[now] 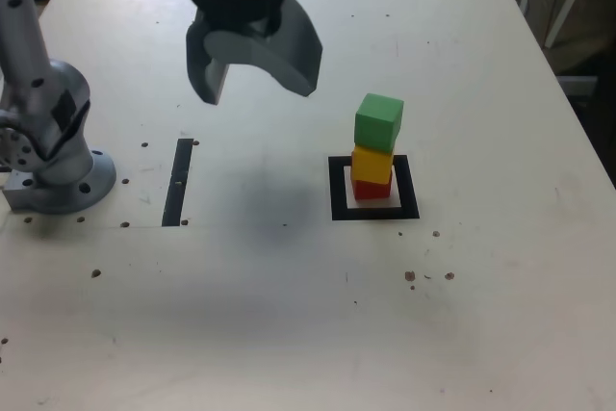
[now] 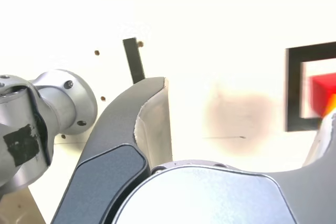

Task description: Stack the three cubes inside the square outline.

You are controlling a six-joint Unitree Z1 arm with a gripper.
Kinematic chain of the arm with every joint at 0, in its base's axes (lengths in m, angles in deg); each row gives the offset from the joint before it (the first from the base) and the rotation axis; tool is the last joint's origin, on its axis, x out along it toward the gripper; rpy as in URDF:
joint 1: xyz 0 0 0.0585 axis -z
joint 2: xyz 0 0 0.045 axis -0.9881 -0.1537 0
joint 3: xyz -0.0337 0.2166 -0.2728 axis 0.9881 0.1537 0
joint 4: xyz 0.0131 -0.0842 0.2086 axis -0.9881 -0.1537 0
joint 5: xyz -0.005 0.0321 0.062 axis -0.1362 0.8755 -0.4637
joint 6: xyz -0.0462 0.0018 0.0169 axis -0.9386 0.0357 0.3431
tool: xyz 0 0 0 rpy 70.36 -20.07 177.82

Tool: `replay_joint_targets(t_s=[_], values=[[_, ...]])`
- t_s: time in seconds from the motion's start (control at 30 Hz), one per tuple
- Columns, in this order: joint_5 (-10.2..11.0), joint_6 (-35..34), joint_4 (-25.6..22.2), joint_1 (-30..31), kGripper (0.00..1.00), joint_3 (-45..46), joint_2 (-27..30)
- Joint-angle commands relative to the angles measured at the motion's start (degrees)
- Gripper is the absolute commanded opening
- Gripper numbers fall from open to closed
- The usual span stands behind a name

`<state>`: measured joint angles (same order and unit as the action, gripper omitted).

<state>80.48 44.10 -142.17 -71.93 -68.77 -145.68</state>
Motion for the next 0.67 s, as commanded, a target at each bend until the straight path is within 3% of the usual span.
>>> replay_joint_targets(t_s=[0.0, 0.33, 0.63], values=[[-0.7, -0.79, 1.87, -0.09, 1.0, 4.15, 1.09], [-3.2, -3.86, 12.69, -0.09, 1.0, 19.4, 3.85], [-4.89, -4.25, 16.57, -0.09, 1.0, 22.84, 2.78]])
